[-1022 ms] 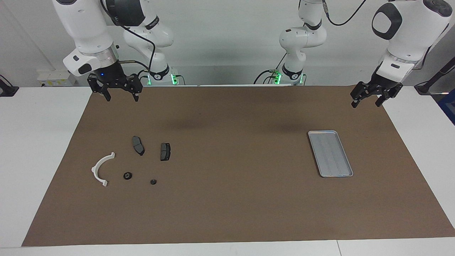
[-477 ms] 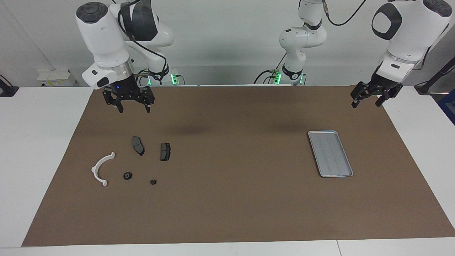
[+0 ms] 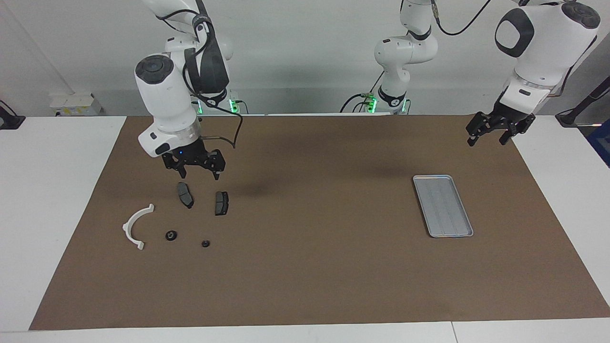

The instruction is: Pick bearing gear from pile to tray

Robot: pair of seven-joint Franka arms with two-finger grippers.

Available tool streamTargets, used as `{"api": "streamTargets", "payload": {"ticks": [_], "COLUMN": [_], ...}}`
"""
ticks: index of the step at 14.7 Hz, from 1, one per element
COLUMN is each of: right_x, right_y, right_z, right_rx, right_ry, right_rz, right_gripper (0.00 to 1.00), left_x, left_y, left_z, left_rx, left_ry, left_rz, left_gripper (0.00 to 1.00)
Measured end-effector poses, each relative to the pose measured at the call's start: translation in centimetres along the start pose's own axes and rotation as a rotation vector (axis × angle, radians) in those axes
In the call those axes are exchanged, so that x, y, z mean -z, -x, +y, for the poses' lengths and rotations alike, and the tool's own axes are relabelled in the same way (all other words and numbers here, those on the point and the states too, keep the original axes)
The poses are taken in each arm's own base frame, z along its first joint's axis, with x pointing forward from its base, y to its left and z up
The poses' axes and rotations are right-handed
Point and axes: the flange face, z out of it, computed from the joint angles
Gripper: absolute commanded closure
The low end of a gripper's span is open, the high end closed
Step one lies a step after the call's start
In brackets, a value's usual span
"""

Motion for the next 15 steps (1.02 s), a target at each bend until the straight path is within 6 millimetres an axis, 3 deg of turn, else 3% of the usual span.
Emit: {"api": "streamTargets", "payload": {"ticks": [2, 6, 8, 15], "right_x": [-2.5, -7.4, -9.4, -13.1], "right_y": [-1.0, -2.5, -3.2, -5.5], "right_z": [0.0, -0.2, 0.1, 1.8], "right_rx": [-0.053, -0.143, -0.159, -0.197], "right_ry": [-0.003, -0.007, -0.011, -0.015], "right_rz": [0.003, 0.002, 0.008, 0.016], "right_gripper": [0.0, 0.0, 0.0, 0.0], "left_x": [-0.5, -1.8, -1.9, -1.8], "left_y": [0.0, -0.1, 0.0, -0.1], "left_z": [0.3, 3.0, 3.2, 3.0], "left_rx": [0.007, 0.012, 0.014, 0.02], "left_ry": [0.0, 0.003, 0.003, 0.003], "left_rz": [0.003, 0.0, -0.001, 0.006], "left_gripper": [0.0, 0.0, 0.0, 0.0]}}
